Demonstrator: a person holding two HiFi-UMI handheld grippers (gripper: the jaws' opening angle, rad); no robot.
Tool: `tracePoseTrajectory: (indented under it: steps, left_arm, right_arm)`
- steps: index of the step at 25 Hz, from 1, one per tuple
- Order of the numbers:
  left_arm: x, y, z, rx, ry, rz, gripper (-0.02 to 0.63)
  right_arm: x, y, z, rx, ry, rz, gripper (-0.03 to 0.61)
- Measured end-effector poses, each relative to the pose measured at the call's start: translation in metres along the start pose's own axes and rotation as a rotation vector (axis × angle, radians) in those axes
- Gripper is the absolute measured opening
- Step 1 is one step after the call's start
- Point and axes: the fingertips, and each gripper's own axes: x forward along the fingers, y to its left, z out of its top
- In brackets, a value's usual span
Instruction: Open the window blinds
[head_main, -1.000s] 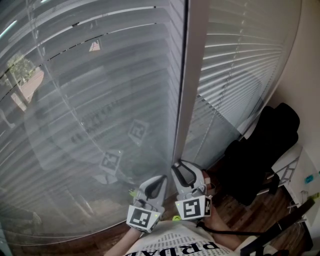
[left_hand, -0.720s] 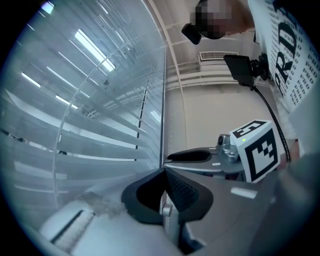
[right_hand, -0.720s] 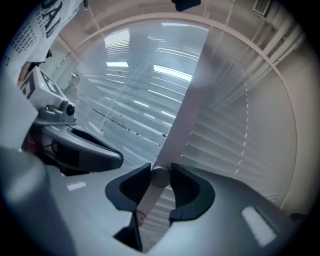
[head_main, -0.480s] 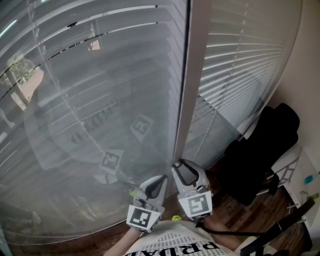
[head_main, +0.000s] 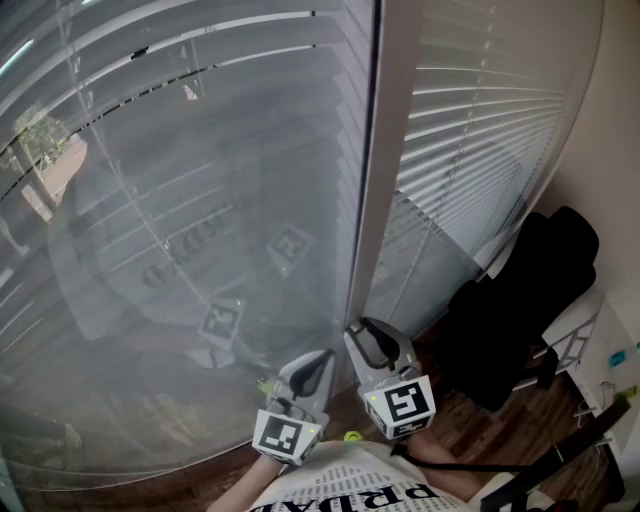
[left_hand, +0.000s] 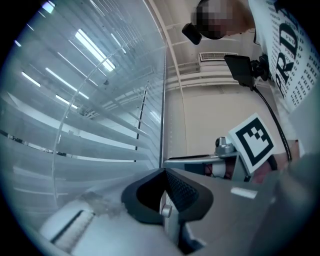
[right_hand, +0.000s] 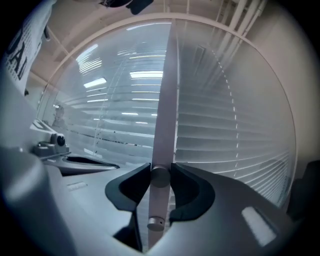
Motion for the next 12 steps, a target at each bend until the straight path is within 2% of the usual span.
tracePoseTrajectory:
  steps: [3, 8, 12]
  left_arm:
    - [0.0000, 0.0000, 0.0000, 0.004, 0.000, -0.001, 0.008]
    - [0.0005, 0.0002, 0.0001, 0.001, 0.001, 0.001, 0.008]
    - [0.0010, 0.0001, 0.0012, 0.004, -0.005, 0.002, 0.008]
  right_arm:
    - [-0.0001, -0.0026, -0.0008, 0.095, -0.009, 0.010, 0.135]
    - [0.0003, -0.0036, -0.0009, 0.125, -0.015, 0.010, 0.135]
    - [0.0005, -0.0044, -0.0024, 0.192, -0.016, 0.020, 0.135]
